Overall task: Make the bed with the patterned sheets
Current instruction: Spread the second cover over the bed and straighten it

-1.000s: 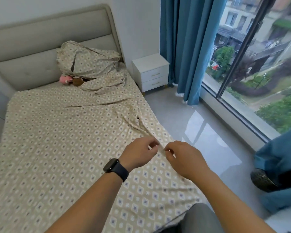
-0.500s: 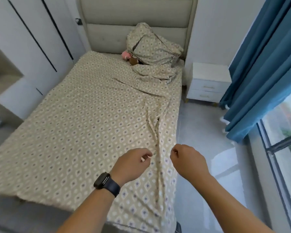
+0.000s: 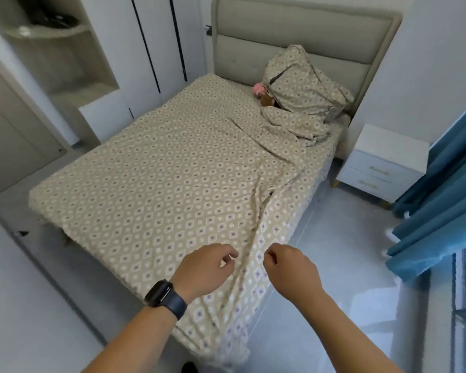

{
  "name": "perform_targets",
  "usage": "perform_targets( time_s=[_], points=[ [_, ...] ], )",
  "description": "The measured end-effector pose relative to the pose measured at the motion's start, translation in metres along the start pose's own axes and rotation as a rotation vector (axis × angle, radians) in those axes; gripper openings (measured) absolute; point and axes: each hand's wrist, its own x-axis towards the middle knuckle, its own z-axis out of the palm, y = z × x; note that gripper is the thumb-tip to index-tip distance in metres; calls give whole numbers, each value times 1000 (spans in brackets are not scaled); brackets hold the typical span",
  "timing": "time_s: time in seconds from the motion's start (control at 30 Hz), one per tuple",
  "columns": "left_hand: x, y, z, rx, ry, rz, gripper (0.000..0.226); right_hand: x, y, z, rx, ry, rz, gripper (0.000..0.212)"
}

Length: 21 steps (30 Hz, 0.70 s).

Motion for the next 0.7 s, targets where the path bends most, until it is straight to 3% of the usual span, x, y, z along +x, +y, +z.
perform_targets(
  time_s=[0.2,0.27,0.33,0.53,0.7],
  points=[
    [-33,22,95,-95,198,-432,22,2,81,-17,-49,-195,-370,25],
    [-46,41,135,-157,161,-547,18,10,119,-26,-59,-190,-383,28],
    [-65,69,165,-148,90,-615,14,-1,152,-29,-35,-243,-330,29],
    [-84,97,205,-167,245,-709,15,-16,170,-9,-13,-327,-387,29],
    [-47,58,279,-167,176,-745,16,0,183,68,-9,-382,-462,30]
  ],
)
